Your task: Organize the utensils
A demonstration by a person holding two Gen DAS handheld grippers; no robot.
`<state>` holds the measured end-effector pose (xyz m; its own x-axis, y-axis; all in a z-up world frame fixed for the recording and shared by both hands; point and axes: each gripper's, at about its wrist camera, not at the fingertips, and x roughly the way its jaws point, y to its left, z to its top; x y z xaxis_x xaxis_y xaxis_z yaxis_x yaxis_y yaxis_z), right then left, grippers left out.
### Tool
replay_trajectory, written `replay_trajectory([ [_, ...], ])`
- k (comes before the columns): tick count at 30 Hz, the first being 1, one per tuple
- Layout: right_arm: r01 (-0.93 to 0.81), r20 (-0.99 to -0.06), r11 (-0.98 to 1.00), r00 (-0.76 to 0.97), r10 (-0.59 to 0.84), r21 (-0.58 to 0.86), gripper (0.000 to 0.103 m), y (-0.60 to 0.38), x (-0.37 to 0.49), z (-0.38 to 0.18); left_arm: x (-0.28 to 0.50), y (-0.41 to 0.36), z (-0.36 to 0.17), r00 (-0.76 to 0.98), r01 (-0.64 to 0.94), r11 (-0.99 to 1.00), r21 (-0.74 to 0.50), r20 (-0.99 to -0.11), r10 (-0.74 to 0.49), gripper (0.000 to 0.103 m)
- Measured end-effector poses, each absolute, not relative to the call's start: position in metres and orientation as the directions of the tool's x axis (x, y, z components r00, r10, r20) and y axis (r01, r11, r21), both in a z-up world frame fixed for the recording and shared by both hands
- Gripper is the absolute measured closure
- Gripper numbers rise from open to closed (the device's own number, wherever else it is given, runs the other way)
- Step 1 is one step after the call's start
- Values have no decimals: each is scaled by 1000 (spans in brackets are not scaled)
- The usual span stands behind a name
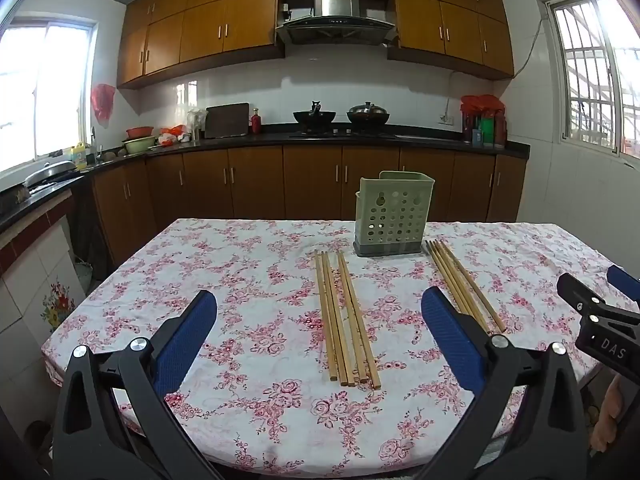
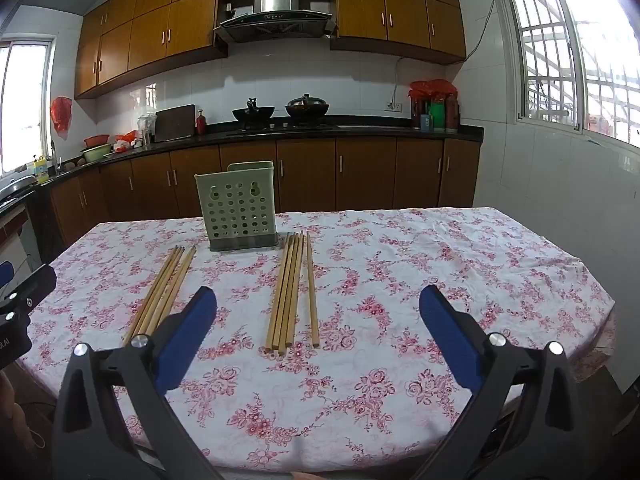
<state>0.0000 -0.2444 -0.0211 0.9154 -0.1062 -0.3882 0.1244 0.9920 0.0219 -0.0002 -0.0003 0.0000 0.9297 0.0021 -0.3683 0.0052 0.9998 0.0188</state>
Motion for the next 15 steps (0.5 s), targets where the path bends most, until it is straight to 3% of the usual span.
replay_trajectory([
  [15, 124, -388, 992, 916, -105, 26, 4, -245, -1, -21, 0, 0, 0, 929, 5, 1000, 17, -371, 2, 2],
])
